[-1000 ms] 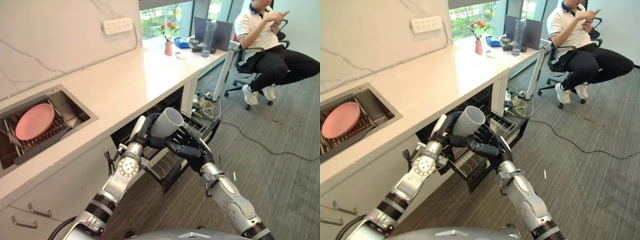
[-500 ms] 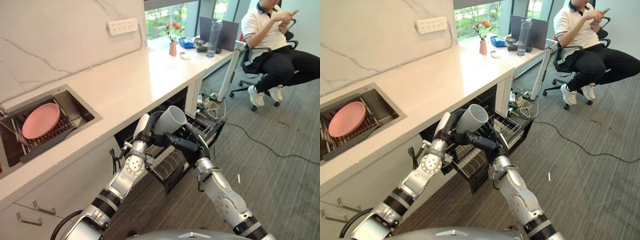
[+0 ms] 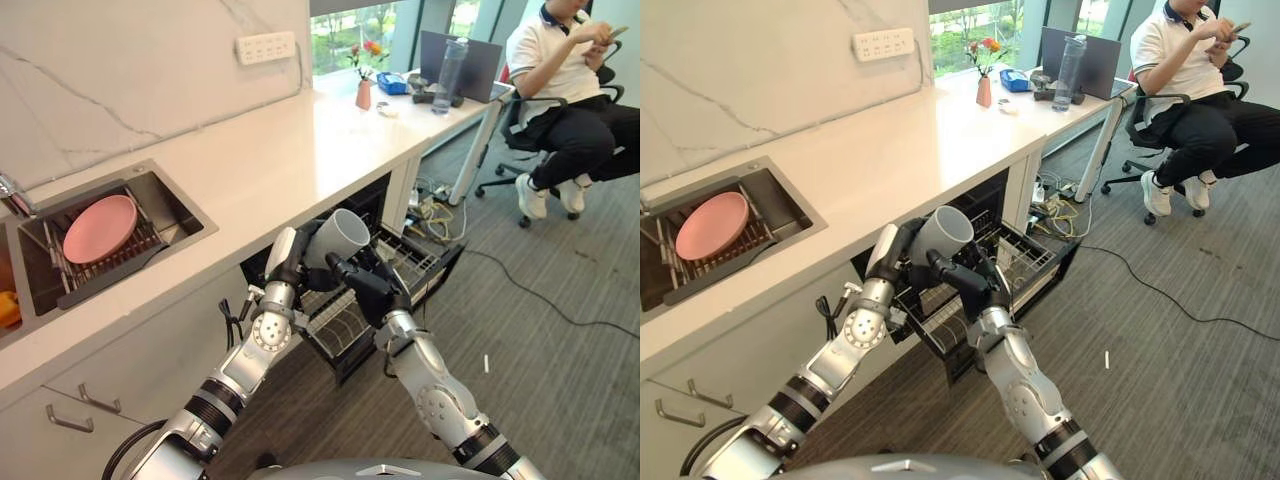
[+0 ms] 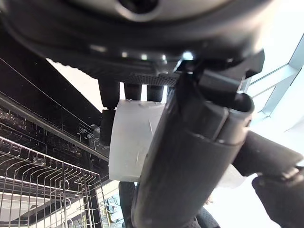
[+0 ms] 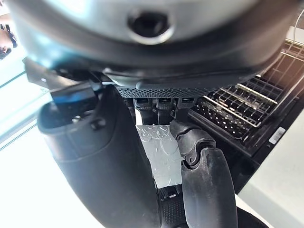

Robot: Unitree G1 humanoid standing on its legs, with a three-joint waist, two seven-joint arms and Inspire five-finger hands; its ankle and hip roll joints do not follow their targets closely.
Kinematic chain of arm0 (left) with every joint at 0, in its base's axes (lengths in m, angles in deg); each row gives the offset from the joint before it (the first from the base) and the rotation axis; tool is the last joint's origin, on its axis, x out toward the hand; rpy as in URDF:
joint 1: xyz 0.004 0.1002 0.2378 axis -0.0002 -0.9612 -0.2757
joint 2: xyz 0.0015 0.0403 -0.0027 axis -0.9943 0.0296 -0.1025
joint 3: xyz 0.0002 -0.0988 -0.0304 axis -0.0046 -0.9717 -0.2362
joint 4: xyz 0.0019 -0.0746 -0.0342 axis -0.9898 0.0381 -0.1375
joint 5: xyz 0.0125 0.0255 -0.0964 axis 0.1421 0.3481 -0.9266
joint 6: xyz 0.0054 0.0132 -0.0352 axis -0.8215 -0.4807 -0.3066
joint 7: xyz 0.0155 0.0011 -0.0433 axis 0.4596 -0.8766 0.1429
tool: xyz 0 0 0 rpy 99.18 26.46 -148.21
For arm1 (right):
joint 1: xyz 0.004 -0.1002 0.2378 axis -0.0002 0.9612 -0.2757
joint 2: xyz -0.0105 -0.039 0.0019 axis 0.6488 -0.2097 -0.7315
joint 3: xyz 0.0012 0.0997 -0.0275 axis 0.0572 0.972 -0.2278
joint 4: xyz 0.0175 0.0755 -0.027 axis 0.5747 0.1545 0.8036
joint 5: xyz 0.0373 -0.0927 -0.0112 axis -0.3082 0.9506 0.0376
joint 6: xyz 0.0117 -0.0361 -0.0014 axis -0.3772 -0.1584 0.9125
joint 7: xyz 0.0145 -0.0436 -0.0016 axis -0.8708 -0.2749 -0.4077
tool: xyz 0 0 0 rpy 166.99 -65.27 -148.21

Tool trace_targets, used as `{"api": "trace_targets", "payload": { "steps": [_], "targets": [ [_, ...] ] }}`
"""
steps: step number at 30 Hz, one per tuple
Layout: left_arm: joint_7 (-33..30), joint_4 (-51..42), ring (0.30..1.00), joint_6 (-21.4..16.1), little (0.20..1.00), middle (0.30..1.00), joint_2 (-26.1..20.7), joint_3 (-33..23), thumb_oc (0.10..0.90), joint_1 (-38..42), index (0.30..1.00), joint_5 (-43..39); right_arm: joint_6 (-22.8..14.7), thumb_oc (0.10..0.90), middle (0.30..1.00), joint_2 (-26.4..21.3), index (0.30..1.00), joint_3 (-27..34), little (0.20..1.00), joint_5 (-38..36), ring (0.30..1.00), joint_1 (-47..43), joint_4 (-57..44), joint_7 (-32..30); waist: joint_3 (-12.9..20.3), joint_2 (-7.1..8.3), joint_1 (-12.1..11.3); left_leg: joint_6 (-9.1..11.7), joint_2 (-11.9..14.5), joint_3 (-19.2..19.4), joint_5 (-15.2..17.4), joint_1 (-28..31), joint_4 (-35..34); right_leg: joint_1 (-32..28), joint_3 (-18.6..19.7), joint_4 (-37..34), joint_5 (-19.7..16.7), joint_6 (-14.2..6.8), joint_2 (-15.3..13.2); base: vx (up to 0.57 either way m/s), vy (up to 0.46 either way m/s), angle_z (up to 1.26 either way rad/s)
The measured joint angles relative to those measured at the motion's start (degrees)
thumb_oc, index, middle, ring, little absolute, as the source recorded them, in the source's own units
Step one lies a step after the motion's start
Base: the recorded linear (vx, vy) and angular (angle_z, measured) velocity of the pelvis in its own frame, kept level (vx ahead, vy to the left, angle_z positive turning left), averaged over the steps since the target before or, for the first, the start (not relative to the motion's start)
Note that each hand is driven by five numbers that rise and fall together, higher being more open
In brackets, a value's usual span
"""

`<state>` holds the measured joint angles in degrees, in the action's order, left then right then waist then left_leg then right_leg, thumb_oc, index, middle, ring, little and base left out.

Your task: Place the dishes in the dishwasher.

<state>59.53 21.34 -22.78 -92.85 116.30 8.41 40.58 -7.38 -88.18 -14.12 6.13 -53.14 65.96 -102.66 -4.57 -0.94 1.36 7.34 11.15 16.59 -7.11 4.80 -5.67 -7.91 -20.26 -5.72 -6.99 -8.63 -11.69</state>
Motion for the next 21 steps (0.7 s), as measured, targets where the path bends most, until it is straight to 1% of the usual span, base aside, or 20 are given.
{"api": "trace_targets", "payload": {
  "steps": [1, 2, 3, 4, 7, 9, 15, 16, 17, 18, 21],
  "targets": [
    [-0.92, 2.03, 0.300, -1.21, 0.300, 0.300, 0.78, 0.13, 0.400, 0.07, 0.300, 0.05, 0.00, 0.800, 0.900, 0.33, 0.900, -0.02, 0.900, -0.05, 0.900, -0.71, 0.47, -1.04, 0.00, -0.01, -0.15, -0.02, -0.05, -0.22, -0.03, 0.03, 0.00, -0.19, -0.22, -0.01, 0.01, -0.01, -0.03, -0.06, -0.012, 0.10],
    [-1.02, 2.94, 0.300, -1.17, 0.300, 0.300, 1.15, 0.25, 0.400, 0.30, 0.300, 0.06, -0.02, 0.800, 0.900, 0.65, 0.900, 0.01, 0.900, -0.22, 0.900, -1.26, 1.53, -1.20, 0.02, 0.03, -0.11, -0.02, -0.01, -0.24, -0.04, 0.02, 0.03, -0.16, -0.26, -0.03, 0.05, 0.03, -0.03, -0.08, -0.010, 0.19],
    [-3.50, 6.42, 0.300, 1.74, 0.300, 0.300, 1.99, 5.66, 0.400, 4.59, 0.300, 1.94, -2.00, 0.800, 0.900, 1.54, 0.900, -0.19, 0.900, -0.62, 0.900, -2.62, 4.73, -3.33, 0.09, 0.09, -0.96, 0.09, -0.14, -1.15, 0.00, -0.90, 0.00, 0.20, -1.02, -0.09, 0.24, -0.06, -0.31, -0.07, -0.001, 0.22],
    [-3.50, 8.04, 0.300, 1.86, 0.300, 0.300, 2.35, 6.91, 0.400, 6.17, 0.300, 3.14, -2.56, 0.800, 0.900, 1.87, 0.900, -0.31, 0.900, -1.03, 0.900, -3.65, 6.43, -4.34, 0.14, 0.04, -0.90, 0.01, -0.31, -1.48, -0.10, -1.49, 0.01, 0.67, -1.31, -0.05, 0.24, -0.11, -0.28, -0.05, 0.007, 0.19],
    [-3.53, 8.49, 0.300, 3.03, 0.300, 0.300, 2.37, 8.23, 0.400, 7.28, 0.300, 4.14, -2.91, 0.800, 0.900, 2.47, 0.900, -0.41, 0.900, -1.56, 0.900, -4.65, 7.91, -5.72, 0.15, -0.06, -0.60, -0.50, -0.63, -1.48, -0.84, -2.41, 0.11, 1.33, -1.23, 0.06, -0.46, -0.13, -0.51, -0.02, 0.003, 0.02],
    [-4.06, 8.62, 0.300, 3.06, 0.300, 0.300, 2.49, 9.35, 0.400, 8.02, 0.300, 4.42, -3.38, 0.800, 0.900, 2.70, 0.900, -0.30, 0.900, -1.41, 0.900, -4.97, 8.26, -6.66, 0.17, -0.01, -0.59, -0.54, -0.75, -1.60, -0.87, -2.49, 0.29, 1.32, -1.36, 0.07, -0.48, -0.13, -0.58, -0.02, 0.004, 0.02],
    [-4.09, 8.86, 0.300, 3.06, 0.300, 0.300, 2.51, 9.44, 0.400, 9.11, 0.300, 4.41, -3.37, 0.800, 0.900, 2.71, 0.900, -0.29, 0.900, -1.33, 0.900, -6.82, 9.38, -6.84, 0.17, -0.02, -0.74, -0.54, -0.74, -1.93, -0.87, -2.52, 0.27, 1.11, -1.74, 0.07, -0.45, -0.14, -0.56, -0.01, 0.003, 0.02],
    [-4.09, 8.87, 0.300, 3.06, 0.300, 0.300, 2.51, 9.43, 0.400, 9.17, 0.300, 4.41, -3.37, 0.744, 0.815, 2.76, 0.815, -0.28, 0.815, -1.32, 0.815, -6.93, 9.52, -6.84, 0.17, -0.01, -0.75, -0.54, -0.74, -1.97, -0.87, -2.52, 0.26, 1.09, -1.78, 0.06, -0.44, -0.14, -0.56, 0.00, 0.000, 0.00],
    [-4.08, 8.90, 0.300, 3.06, 0.300, 0.300, 2.50, 9.44, 0.400, 9.17, 0.300, 4.41, -3.37, 0.496, 0.444, 2.77, 0.444, -0.30, 0.444, -1.32, 0.444, -6.93, 9.56, -6.85, 0.17, -0.02, -0.78, -0.54, -0.75, -2.01, -0.87, -2.52, 0.26, 1.06, -1.81, 0.06, -0.44, -0.14, -0.56, 0.00, 0.000, 0.00],
    [-4.04, 8.95, 0.300, 3.06, 0.300, 0.300, 2.51, 9.47, 0.400, 9.17, 0.300, 4.40, -3.37, 0.400, 0.300, 2.80, 0.300, -0.29, 0.300, -1.32, 0.300, -6.94, 9.78, -6.86, 0.17, -0.01, -0.84, -0.54, -0.76, -2.05, -0.87, -2.52, 0.23, 1.03, -1.86, 0.05, -0.44, -0.14, -0.58, 0.00, 0.000, 0.00],
    [-3.98, 9.07, 0.300, 3.05, 0.300, 0.300, 2.53, 9.53, 0.400, 9.17, 0.300, 4.40, -3.36, 0.400, 0.300, 2.87, 0.300, -0.28, 0.300, -1.02, 0.300, -6.94, 10.57, -7.31, 0.16, -0.01, -0.85, -0.55, -0.76, -2.10, -0.87, -2.53, 0.04, 1.02, -1.90, 0.05, -0.43, -0.14, -0.58, 0.00, 0.000, 0.00]
  ]
}}
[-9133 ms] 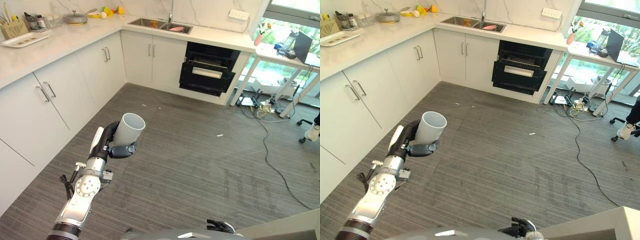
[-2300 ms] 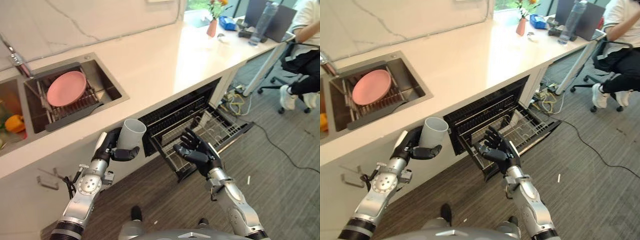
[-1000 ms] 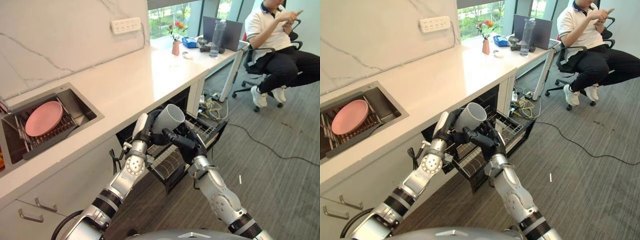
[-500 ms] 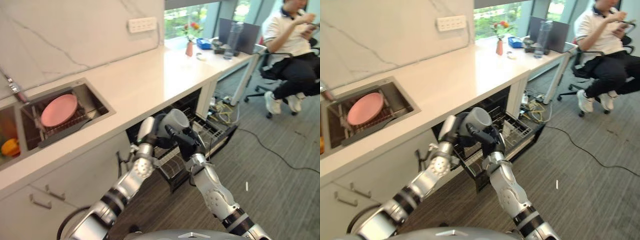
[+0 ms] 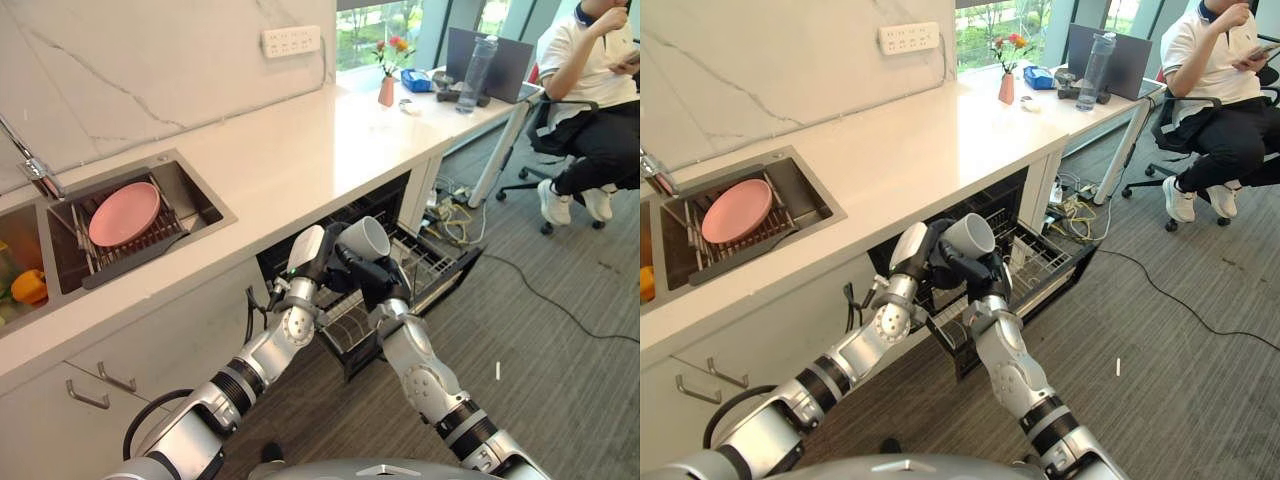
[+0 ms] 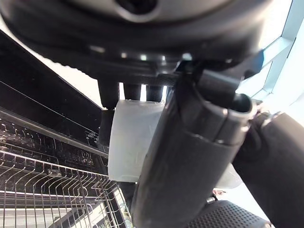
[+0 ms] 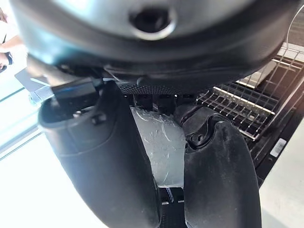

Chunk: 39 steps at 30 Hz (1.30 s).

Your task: Place the dishes in the dishwasher.

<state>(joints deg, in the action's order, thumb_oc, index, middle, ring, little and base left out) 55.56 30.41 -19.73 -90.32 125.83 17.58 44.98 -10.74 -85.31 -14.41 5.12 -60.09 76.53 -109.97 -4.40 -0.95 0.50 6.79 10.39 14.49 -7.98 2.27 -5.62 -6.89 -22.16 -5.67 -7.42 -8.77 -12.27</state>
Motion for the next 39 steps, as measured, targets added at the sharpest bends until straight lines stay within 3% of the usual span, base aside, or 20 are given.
{"api": "trace_targets", "payload": {
  "steps": [5, 16, 17, 18, 27, 30, 34, 39],
  "targets": [
    [1.36, 0.18, 0.300, -0.01, 0.300, 0.300, 0.13, 0.11, 0.400, 0.06, 0.300, -0.61, 0.07, 0.400, 0.300, -0.04, 0.300, 0.10, 0.300, 3.84, 0.300, 0.00, 2.76, -0.33, -0.01, 0.00, -0.04, -0.01, -0.01, -0.11, -0.01, -0.02, -0.01, -0.06, -0.13, -0.01, 0.01, 0.00, 0.00, 0.00, 0.000, 0.00],
    [0.92, 0.51, 0.300, 0.05, 0.300, 0.300, 0.12, -0.01, 0.400, 0.25, 0.300, -1.25, -0.01, 0.400, 0.300, 0.38, 0.300, 0.04, 0.300, 3.83, 0.300, -0.04, 1.48, -2.59, -0.08, -0.06, 0.12, -0.01, -0.01, -0.31, -0.01, -0.02, -0.02, -0.20, -0.36, -0.10, 0.06, -0.02, -0.02, 0.00, 0.000, 0.00],
    [0.78, 0.51, 0.556, 0.05, 0.556, 0.556, 0.18, -0.04, 0.571, 0.35, 0.556, -1.33, -0.01, 0.400, 0.300, 0.49, 0.300, 0.02, 0.300, 3.86, 0.300, -0.04, 1.10, -3.17, -0.08, -0.06, 0.16, -0.02, -0.01, -0.33, -0.01, -0.02, -0.02, -0.21, -0.37, -0.10, 0.06, -0.02, -0.01, 0.00, 0.000, 0.00],
    [0.72, 0.49, 0.900, 0.02, 0.900, 0.900, 0.21, -0.03, 0.800, 0.50, 0.900, -1.33, -0.02, 0.400, 0.300, 0.55, 0.300, 0.04, 0.300, 3.98, 0.300, -0.04, 0.68, -3.77, -0.09, -0.07, 0.20, -0.02, 0.00, -0.35, -0.02, -0.02, -0.03, -0.23, -0.39, -0.09, 0.07, -0.02, -0.01, 0.00, 0.000, 0.00],
    [2.92, -2.42, 0.900, -1.37, 0.900, 0.900, 0.42, 0.34, 0.800, 1.66, 0.900, -5.06, -1.63, 0.400, 0.300, 1.28, 0.300, 3.67, 0.300, 4.14, 0.300, -0.01, -3.27, -8.55, -0.38, -0.19, 0.47, -0.01, -0.09, -1.05, -0.02, 0.08, -0.04, -1.02, -1.17, -0.04, 0.32, -0.14, -0.03, 0.01, -0.004, 0.04],
    [5.20, -7.91, 0.900, -1.66, 0.900, 0.900, -0.57, 0.64, 0.800, 1.61, 0.900, -7.41, -4.09, 0.400, 0.300, 3.76, 0.300, 9.55, 0.300, 6.12, 0.300, -0.04, -4.81, -9.92, -0.66, -0.41, 0.20, 0.00, 0.01, -1.36, 0.00, 0.12, -0.05, -1.36, -1.53, -0.05, 0.50, -0.10, -0.02, 0.03, 0.000, 0.05],
    [6.74, -11.17, 0.900, -2.49, 0.900, 0.900, -0.89, -0.45, 0.800, 1.37, 0.900, -9.38, -5.75, 0.400, 0.300, 4.04, 0.300, 12.43, 0.300, 7.27, 0.300, -0.02, -6.38, -10.81, -0.72, -0.45, 0.20, 0.10, -0.05, -1.45, 0.08, 0.44, -0.05, -1.76, -1.63, 0.00, 0.69, -0.17, 0.09, 0.00, 0.000, 0.01],
    [12.08, -13.25, 0.900, -3.17, 0.900, 0.900, -2.18, -0.90, 0.800, -5.45, 0.900, -16.06, -6.54, 0.400, 0.300, 3.21, 0.300, 19.34, 0.300, 9.67, 0.300, 0.05, -6.30, -11.36, -0.98, -0.31, 0.05, 0.19, -0.01, -2.52, 0.16, 0.47, -0.04, -2.53, -2.78, 0.00, 1.15, -0.27, 0.23, 0.00, -0.016, 0.09]
  ]
}}
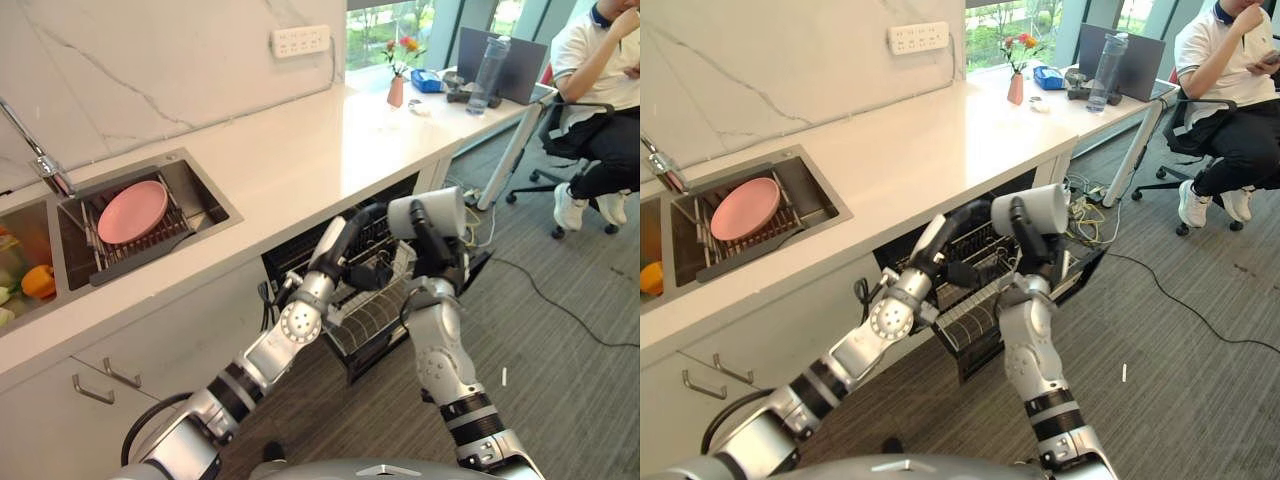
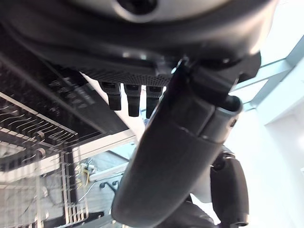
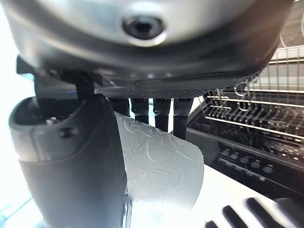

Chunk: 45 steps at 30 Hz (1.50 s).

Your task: Place the dishes in the dishwasher.

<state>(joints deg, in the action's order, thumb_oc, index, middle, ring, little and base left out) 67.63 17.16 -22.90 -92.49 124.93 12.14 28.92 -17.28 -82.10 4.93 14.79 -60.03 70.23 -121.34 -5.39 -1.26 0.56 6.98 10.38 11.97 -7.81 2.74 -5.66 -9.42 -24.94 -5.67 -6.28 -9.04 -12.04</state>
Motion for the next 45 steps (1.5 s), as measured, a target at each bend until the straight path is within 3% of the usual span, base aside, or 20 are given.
{"api": "trace_targets", "payload": {
  "steps": [3, 6, 9, 11, 12, 14, 16, 21, 26, 28, 29, 30, 31, 34, 38, 39, 40, 45],
  "targets": [
    [2.06, -0.19, 0.900, 0.27, 0.900, 0.900, -1.55, -0.65, 0.800, -4.38, 0.900, -3.35, 0.02, 0.400, 0.300, -2.07, 0.300, 2.37, 0.300, 1.30, 0.300, -0.01, 0.96, 0.36, -0.69, 0.43, -0.16, 0.00, -0.04, -0.54, -0.02, 0.03, 0.00, -0.48, -0.60, 0.01, 0.11, -0.01, 0.05, -0.02, -0.018, 0.10],
    [4.66, -2.21, 0.900, 0.36, 0.900, 0.900, -3.43, -4.79, 0.800, -14.24, 0.900, -10.37, 0.97, 0.400, 0.300, -5.44, 0.300, 3.45, 0.300, 1.34, 0.300, 0.45, 4.41, 1.95, -1.35, 1.30, -0.21, 0.02, 0.02, -1.29, -0.01, 0.01, 0.00, -0.98, -1.34, 0.00, 0.46, 0.02, 0.20, -0.03, -0.037, 0.12],
    [9.40, -2.01, 0.900, 1.80, 0.900, 0.900, -5.83, -11.84, 0.800, -27.56, 0.900, -20.45, 5.33, 0.400, 0.300, -9.78, 0.300, 1.96, 0.300, 3.49, 0.300, 1.85, 9.54, 7.84, -1.81, 1.98, -0.79, 0.21, 0.28, -1.64, 0.10, 0.32, 0.01, -1.57, -1.80, -0.01, 0.87, -0.02, 0.46, -0.02, -0.029, 0.08],
    [13.15, -0.87, 0.900, 3.88, 0.900, 0.900, -7.52, -19.92, 0.800, -36.71, 0.900, -22.37, 10.17, 0.400, 0.300, -12.22, 0.300, -0.24, 0.300, 3.58, 0.300, 3.20, 13.30, 13.19, -2.24, 2.60, -2.46, 0.45, 0.57, -1.89, 0.22, 0.38, 0.00, -1.88, -2.08, -0.06, 1.14, 0.18, 0.75, 0.00, -0.032, 0.05],
    [13.15, -0.87, 0.900, 3.88, 0.900, 0.900, -7.52, -19.92, 0.800, -36.71, 0.900, -22.37, 10.17, 0.400, 0.300, -12.22, 0.300, -0.24, 0.300, 3.58, 0.300, 3.20, 13.30, 13.19, -2.24, 2.60, -2.46, 0.45, 0.57, -1.89, 0.22, 0.38, 0.00, -1.88, -2.08, -0.06, 1.14, 0.18, 0.75, 0.00, -0.012, 0.05],
    [13.65, 3.04, 0.900, 4.56, 0.900, 0.900, -7.72, -26.20, 0.800, -41.02, 0.900, -22.14, 14.96, 0.400, 0.300, -13.67, 0.300, -0.68, 0.300, 6.29, 0.300, 5.20, 14.56, 16.68, -2.39, 2.80, -5.17, 0.51, 0.46, -3.13, 0.15, 0.00, 0.00, -2.51, -3.37, -0.02, 1.39, 0.06, 0.85, -0.02, -0.015, 0.26],
    [13.68, 7.34, 0.900, 4.97, 0.900, 0.900, -7.21, -30.08, 0.800, -42.68, 0.900, -21.94, 17.13, 0.400, 0.300, -14.41, 0.300, -1.39, 0.300, 10.57, 0.300, 5.32, 15.57, 20.53, -2.49, 2.96, -7.48, 0.37, -0.01, -5.30, 0.02, -0.93, -0.01, -3.45, -5.88, -0.02, 1.68, -0.16, 0.82, -0.02, -0.026, 0.56],
    [13.34, 17.51, 0.900, 5.47, 0.900, 0.900, -2.73, -32.67, 0.800, -40.42, 0.900, -14.82, 18.01, 0.400, 0.300, -14.61, 0.300, -1.37, 0.300, 16.69, 0.300, 4.16, 17.18, 23.94, -2.31, 3.66, -12.60, 0.13, -1.04, -10.12, -1.01, -4.13, -0.01, -3.99, -10.66, -0.04, 1.92, -0.37, 0.86, -0.02, -0.034, 0.54],
    [12.74, 28.14, 0.900, 3.96, 0.900, 0.900, -3.01, -31.71, 0.800, -35.87, 0.900, -5.49, 18.29, 0.400, 0.300, -14.92, 0.300, -1.43, 0.300, 24.42, 0.300, -3.22, 29.53, 24.51, -2.49, 4.70, -15.58, 0.09, -1.67, -12.68, -1.59, -7.09, 0.01, -3.68, -13.70, -0.20, 2.52, -0.37, 1.10, 0.02, -0.022, 0.43],
    [11.28, 33.88, 0.900, 3.55, 0.900, 0.900, -2.94, -32.36, 0.800, -34.80, 0.900, -2.74, 18.36, 0.400, 0.300, -14.96, 0.300, -1.62, 0.300, 26.26, 0.300, -7.72, 38.88, 24.26, -2.78, 5.11, -16.05, 0.10, -1.99, -13.06, -1.64, -7.88, 0.01, -3.78, -14.24, -0.27, 2.73, -0.78, 1.11, 0.06, -0.059, 0.16],
    [11.28, 33.88, 0.900, 3.55, 0.900, 0.900, -2.94, -32.36, 0.800, -34.80, 0.900, -2.74, 18.36, 0.400, 0.300, -14.96, 0.300, -1.62, 0.300, 26.26, 0.300, -7.72, 38.88, 24.26, -2.78, 5.11, -16.05, 0.10, -1.99, -13.06, -1.64, -7.88, 0.01, -3.78, -14.24, -0.27, 2.73, -0.78, 1.11, -0.04, -0.004, 0.33],
    [9.68, 40.83, 0.900, 3.08, 0.900, 0.900, -2.37, -33.39, 0.800, -32.35, 0.900, -1.71, 18.97, 0.400, 0.300, -14.94, 0.300, -1.89, 0.300, 27.56, 0.300, -10.51, 45.24, 23.03, -2.97, 5.19, -16.20, 0.09, -2.24, -14.33, -2.09, -8.77, 0.03, -3.60, -14.16, -0.24, 3.15, -0.95, 1.57, -0.03, -0.001, 0.23],
    [9.68, 40.83, 0.900, 3.08, 0.900, 0.900, -2.37, -33.39, 0.800, -32.35, 0.900, -1.71, 18.97, 0.400, 0.300, -14.94, 0.300, -1.89, 0.300, 27.56, 0.300, -10.51, 45.24, 23.03, -2.97, 5.19, -16.20, 0.09, -2.24, -14.33, -2.09, -8.77, 0.03, -3.60, -14.16, -0.24, 3.15, -0.95, 1.57, -0.03, 0.002, 0.36],
    [7.70, 54.32, 0.900, 2.50, 0.900, 0.900, -1.13, -32.73, 0.800, -28.93, 0.900, 0.44, 19.23, 0.400, 0.300, -14.83, 0.300, -1.84, 0.300, 28.99, 0.300, -17.60, 58.95, 21.13, -4.94, 4.16, -16.82, -0.05, -2.45, -15.90, -3.14, -10.84, 0.06, -3.16, -16.14, -0.08, 3.02, -0.82, 2.08, -0.04, 0.017, 0.36],
    [6.29, 58.71, 0.900, 3.02, 0.900, 0.900, 1.56, -33.00, 0.800, -28.92, 0.900, 0.38, 19.52, 0.400, 0.300, -16.83, 0.300, -0.74, 0.300, 32.71, 0.300, -19.29, 65.89, 19.32, -6.69, 1.52, -18.30, -0.24, -2.84, -18.00, -4.49, -14.28, 0.32, -1.93, -19.20, 0.03, 3.03, -0.79, 2.38, -0.04, 0.011, 0.47],
    [6.06, 58.69, 0.900, 2.99, 0.900, 0.900, 1.90, -33.06, 0.800, -29.45, 0.900, 0.38, 19.53, 0.409, 0.314, -16.99, 0.314, -0.89, 0.314, 34.57, 0.314, -19.61, 66.63, 19.29, -6.85, 1.23, -18.65, -0.21, -2.97, -18.20, -4.58, -14.73, 0.32, -1.62, -19.23, 0.04, 3.02, -0.79, 2.38, -0.01, 0.006, 0.22],
    [5.90, 58.70, 0.900, 2.94, 0.900, 0.900, 2.09, -33.27, 0.800, -29.75, 0.900, 0.38, 19.53, 0.800, 0.900, -17.00, 0.900, -1.38, 0.900, 35.77, 0.900, -19.76, 67.21, 19.28, -6.91, 1.16, -18.66, -0.15, -3.30, -18.53, -4.62, -14.78, 0.32, -1.80, -19.22, 0.04, 3.02, -0.79, 2.30, 0.00, 0.003, 0.11],
    [5.32, 59.84, 0.900, 2.33, 0.900, 0.900, 3.72, -34.95, 0.800, -28.27, 0.900, 0.26, 19.99, 0.800, 0.900, -16.08, 0.900, -1.37, 0.900, 39.09, 0.900, -19.95, 71.19, 18.75, -7.04, 1.41, -17.93, -0.26, -3.82, -19.00, -4.49, -14.01, 0.31, -2.95, -18.81, 0.02, 3.24, -0.47, 1.80, 0.03, 0.000, 0.09]
  ]
}}
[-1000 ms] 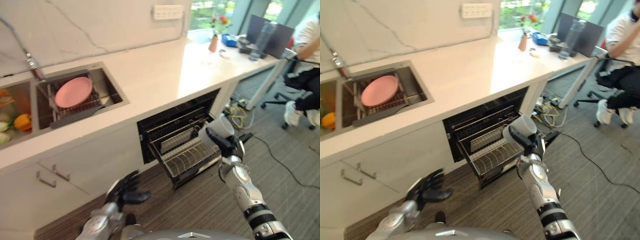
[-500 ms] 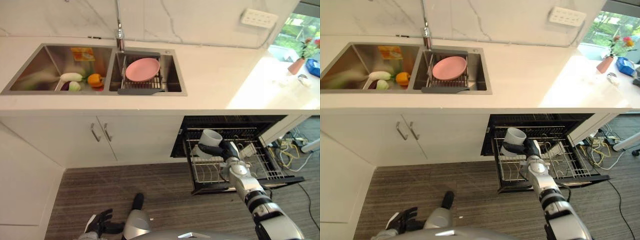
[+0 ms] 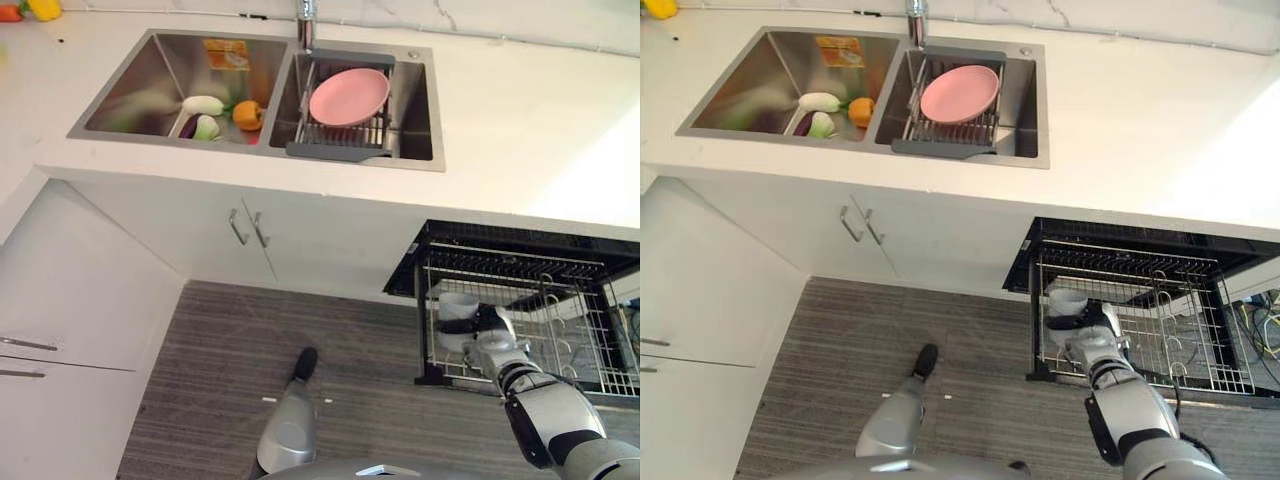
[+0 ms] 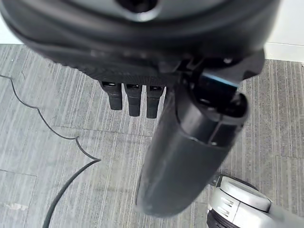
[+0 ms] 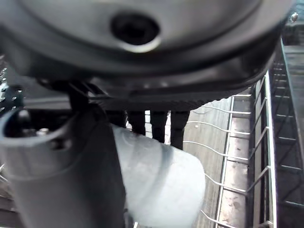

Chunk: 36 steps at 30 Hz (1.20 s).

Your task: Place the dishes in the dishwasher.

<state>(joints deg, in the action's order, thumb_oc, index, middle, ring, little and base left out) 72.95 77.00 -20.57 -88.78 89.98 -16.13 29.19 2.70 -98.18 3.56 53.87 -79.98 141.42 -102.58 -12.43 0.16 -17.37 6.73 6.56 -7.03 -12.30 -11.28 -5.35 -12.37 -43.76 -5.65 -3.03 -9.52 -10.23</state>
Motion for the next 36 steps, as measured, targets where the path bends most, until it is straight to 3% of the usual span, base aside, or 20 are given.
{"api": "trace_targets", "payload": {
  "steps": [10, 14, 16, 21, 22, 23, 25, 26, 28, 29, 32, 33, 34, 35, 36],
  "targets": [
    [-0.88, -1.30, 0.900, -1.12, 0.900, 0.900, -0.78, -0.79, 0.800, 2.34, 0.900, -0.53, 0.49, 0.800, 0.900, 1.48, 0.900, -0.59, 0.900, 0.35, 0.900, 0.35, -6.29, -0.41, 0.36, 0.53, 4.13, 0.40, 2.53, 3.72, 0.10, 2.80, -0.02, 0.31, 4.58, -0.31, 0.49, 0.23, 0.39, -0.01, 0.003, -0.24],
    [-1.46, -1.37, 0.900, -0.79, 0.900, 0.900, -0.46, -0.92, 0.800, 2.30, 0.900, -0.84, -0.64, 0.800, 0.900, 1.38, 0.900, -0.12, 0.900, 0.32, 0.900, 2.77, -16.48, -2.63, 1.33, 0.35, 6.17, 0.79, 3.46, 6.76, 0.44, 4.22, 0.05, 1.30, 7.96, -0.05, -0.50, 0.57, 0.20, -0.01, -0.006, -0.38],
    [-1.89, -1.33, 0.900, -0.68, 0.900, 0.900, -0.25, -2.32, 0.800, 1.80, 0.900, -1.40, -1.19, 0.800, 0.900, 1.72, 0.900, 0.53, 0.900, 0.30, 0.900, 7.93, -27.89, -3.90, 2.02, 0.27, 7.19, 1.29, 4.10, 8.56, 0.99, 5.70, 0.04, 1.13, 9.71, -0.24, -0.24, 0.95, 0.16, 0.00, -0.023, -0.48],
    [-2.41, -0.51, 0.900, -0.69, 0.900, 0.900, 1.15, -3.40, 0.800, -0.33, 0.900, -2.47, -5.56, 0.800, 0.900, 1.49, 0.900, 3.18, 0.900, -0.26, 0.900, 22.49, -50.52, -4.58, 4.97, -1.94, 9.73, 2.32, 6.54, 12.20, 1.66, 8.40, 0.06, 1.08, 13.74, -0.26, 0.25, 1.72, 1.96, -0.06, -0.057, -0.43],
    [-2.41, -0.51, 0.900, -0.69, 0.900, 0.900, 1.15, -3.40, 0.800, -0.33, 0.900, -2.47, -5.56, 0.800, 0.900, 1.49, 0.900, 3.18, 0.900, -0.26, 0.900, 22.49, -50.52, -4.58, 4.97, -1.94, 9.73, 2.32, 6.54, 12.20, 1.66, 8.40, 0.06, 1.08, 13.74, -0.26, 0.25, 1.72, 1.96, -0.11, 0.009, -0.02],
    [-2.57, 0.07, 0.900, -0.82, 0.900, 0.900, 2.37, -3.62, 0.800, 0.04, 0.900, -2.52, -5.50, 0.800, 0.900, -0.25, 0.900, 4.95, 0.900, -0.43, 0.900, 28.25, -57.06, -4.21, 4.62, -3.50, 10.68, 2.61, 7.14, 11.88, 1.17, 7.26, 1.61, 1.14, 13.34, -0.28, 0.45, 1.93, 2.60, -0.05, 0.049, 0.10],
    [-2.60, 1.63, 0.900, -0.55, 0.900, 0.900, 4.92, -3.68, 0.800, -0.01, 0.900, -2.79, -5.91, 0.800, 0.900, -2.79, 0.900, 5.55, 0.900, -0.64, 0.900, 32.40, -60.42, -3.74, 4.30, -5.68, 12.34, 2.79, 7.17, 11.34, 0.98, 6.88, 1.93, 1.10, 12.69, -0.30, 0.50, 2.26, 2.51, -0.03, 0.169, 0.11],
    [-2.58, 2.27, 0.900, -0.44, 0.900, 0.900, 6.12, -4.17, 0.800, 0.19, 0.900, -3.13, -5.92, 0.800, 0.900, -3.06, 0.900, 7.16, 0.900, -0.81, 0.900, 34.93, -62.69, -3.16, 3.73, -5.62, 12.88, 3.68, 6.88, 11.17, 0.66, 6.45, 2.46, 1.11, 12.36, -0.30, 0.25, 2.32, 1.74, 0.03, 0.284, 0.03],
    [-2.54, 3.92, 0.900, -0.05, 0.900, 0.900, 7.87, -4.70, 0.800, 0.34, 0.900, -3.27, -6.07, 0.800, 0.900, -3.23, 0.900, 7.83, 0.900, -1.83, 0.900, 36.47, -64.06, -2.17, 3.19, -6.02, 13.96, 6.53, 6.62, 11.30, 3.64, 5.77, 5.49, 1.06, 12.33, -0.27, -0.69, 2.03, -0.42, 0.05, 0.346, -0.15],
    [-2.44, 5.99, 0.900, 0.97, 0.900, 0.900, 8.24, -5.33, 0.800, 0.00, 0.900, -3.23, -6.03, 0.800, 0.900, -2.39, 0.900, 8.57, 0.900, -2.46, 0.900, 37.57, -65.83, -1.36, 3.07, -5.83, 15.43, 7.71, 8.30, 12.32, 4.53, 5.99, 6.57, 1.13, 12.16, 0.03, -1.11, 1.17, -1.99, 0.05, 0.402, -0.17],
    [-3.56, 6.18, 0.900, 1.30, 0.900, 0.900, 8.14, -5.67, 0.800, 0.35, 0.900, -3.04, -6.15, 0.800, 0.900, -2.78, 0.900, 10.38, 0.900, -2.43, 0.900, 38.35, -68.35, -1.11, 2.73, -5.71, 17.55, 8.20, 13.53, 12.51, 4.98, 6.61, 5.66, 1.40, 12.42, 0.27, -2.35, -0.96, -4.08, 0.05, 0.457, 0.06],
    [-3.65, 6.26, 0.900, 1.30, 0.900, 0.900, 8.15, -5.67, 0.800, 0.57, 0.900, -3.02, -6.16, 0.800, 0.900, -2.65, 0.900, 11.56, 0.900, -2.43, 0.900, 38.38, -69.55, -1.17, 2.56, -5.71, 18.03, 8.20, 14.45, 12.56, 4.97, 6.88, 4.34, 1.40, 12.25, 0.30, -2.72, -1.86, -4.91, 0.05, 0.468, 0.14],
    [-3.77, 6.70, 0.900, 1.29, 0.900, 0.900, 8.07, -5.66, 0.800, 1.55, 0.900, -2.36, -6.26, 0.800, 0.900, -2.29, 0.900, 14.82, 0.900, -2.45, 0.900, 38.39, -72.17, -1.29, 2.43, -5.71, 17.89, 8.20, 14.36, 12.56, 4.98, 8.45, 2.35, 1.31, 12.41, 0.30, -4.04, -4.18, -7.17, 0.05, 0.470, 0.31],
    [-3.93, 6.27, 0.900, 1.26, 0.900, 0.900, 5.25, -5.45, 0.800, 2.76, 0.900, -2.09, -7.26, 0.800, 0.900, 0.71, 0.900, 16.60, 0.900, -2.52, 0.900, 38.36, -72.57, -1.90, 1.64, -1.27, 18.12, 7.67, 9.80, 12.94, 3.60, 8.60, 2.58, 0.37, 12.17, 0.45, -4.94, -3.98, -11.71, 0.07, 0.467, 0.43],
    [-4.31, 5.89, 0.900, 1.20, 0.900, 0.900, 3.20, -5.10, 0.800, 3.97, 0.900, -1.62, -7.31, 0.800, 0.900, 2.48, 0.900, 17.18, 0.900, -2.37, 0.900, 38.60, -73.74, -2.13, 0.99, 0.76, 17.73, 6.44, 7.22, 12.28, 4.49, 7.43, 4.11, 0.28, 11.91, 1.90, -6.01, -3.19, -14.48, 0.06, 0.509, 0.57]
  ]
}}
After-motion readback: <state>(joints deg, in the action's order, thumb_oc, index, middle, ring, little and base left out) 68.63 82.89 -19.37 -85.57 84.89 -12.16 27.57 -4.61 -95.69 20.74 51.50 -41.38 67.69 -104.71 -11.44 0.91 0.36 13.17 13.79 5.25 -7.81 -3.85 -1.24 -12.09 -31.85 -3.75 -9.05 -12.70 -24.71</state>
